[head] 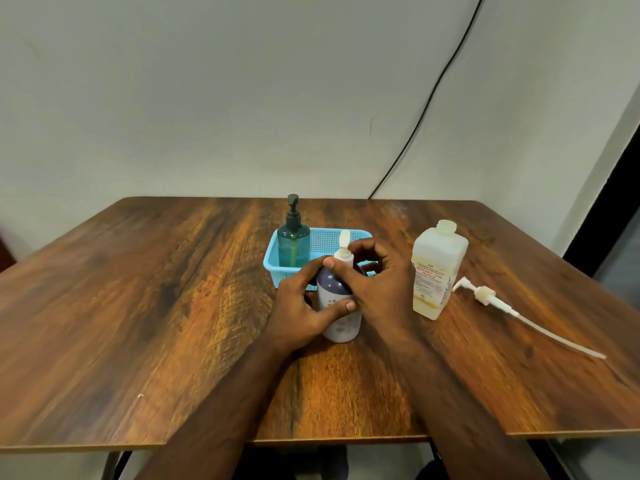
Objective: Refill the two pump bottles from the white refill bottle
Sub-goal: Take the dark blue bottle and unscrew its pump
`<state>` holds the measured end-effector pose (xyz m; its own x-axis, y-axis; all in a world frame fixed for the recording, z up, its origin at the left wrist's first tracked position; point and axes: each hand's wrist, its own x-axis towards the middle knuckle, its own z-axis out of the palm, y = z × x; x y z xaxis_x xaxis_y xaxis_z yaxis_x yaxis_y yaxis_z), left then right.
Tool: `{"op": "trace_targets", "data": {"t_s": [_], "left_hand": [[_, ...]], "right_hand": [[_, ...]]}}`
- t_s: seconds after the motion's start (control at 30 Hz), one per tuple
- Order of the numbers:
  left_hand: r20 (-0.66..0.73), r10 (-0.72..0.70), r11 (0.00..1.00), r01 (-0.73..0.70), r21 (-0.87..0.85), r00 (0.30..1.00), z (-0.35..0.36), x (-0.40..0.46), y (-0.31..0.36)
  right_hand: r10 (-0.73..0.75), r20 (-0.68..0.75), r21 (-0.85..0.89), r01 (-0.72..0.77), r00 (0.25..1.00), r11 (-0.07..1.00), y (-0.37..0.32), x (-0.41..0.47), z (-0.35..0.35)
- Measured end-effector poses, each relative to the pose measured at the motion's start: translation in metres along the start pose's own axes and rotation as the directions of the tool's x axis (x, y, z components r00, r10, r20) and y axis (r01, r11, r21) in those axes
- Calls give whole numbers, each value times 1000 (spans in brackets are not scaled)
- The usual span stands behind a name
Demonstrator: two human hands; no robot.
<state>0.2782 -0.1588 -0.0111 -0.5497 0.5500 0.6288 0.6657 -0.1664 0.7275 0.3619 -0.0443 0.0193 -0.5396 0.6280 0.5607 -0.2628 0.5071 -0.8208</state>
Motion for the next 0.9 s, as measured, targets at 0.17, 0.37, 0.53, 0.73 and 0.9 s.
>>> {"op": "trace_targets", "data": {"t_s": [0.17,0.37,0.53,0.73,0.9], "left_hand": [[2,-10,1000,10,-18,1000,-1,1,-3],[0,-18,998,18,-54,1000,0,1,-2],[5,-22,997,22,-69,1000,0,1,-4],[11,-32,999,33,-32,999,0,1,-1],[4,-29,997,29,-72,1000,0,1,-1]], "right_hand": [[12,-2,-25,-12,1000,1000,3,1,1],[-3,75,7,2,997,1000,14,2,-3],[-21,132,188,-4,991,982,21,-7,0],[-20,-50,151,28,999,988,17,-2,4],[-68,41,171,60,997,983,16,-4,6]]}}
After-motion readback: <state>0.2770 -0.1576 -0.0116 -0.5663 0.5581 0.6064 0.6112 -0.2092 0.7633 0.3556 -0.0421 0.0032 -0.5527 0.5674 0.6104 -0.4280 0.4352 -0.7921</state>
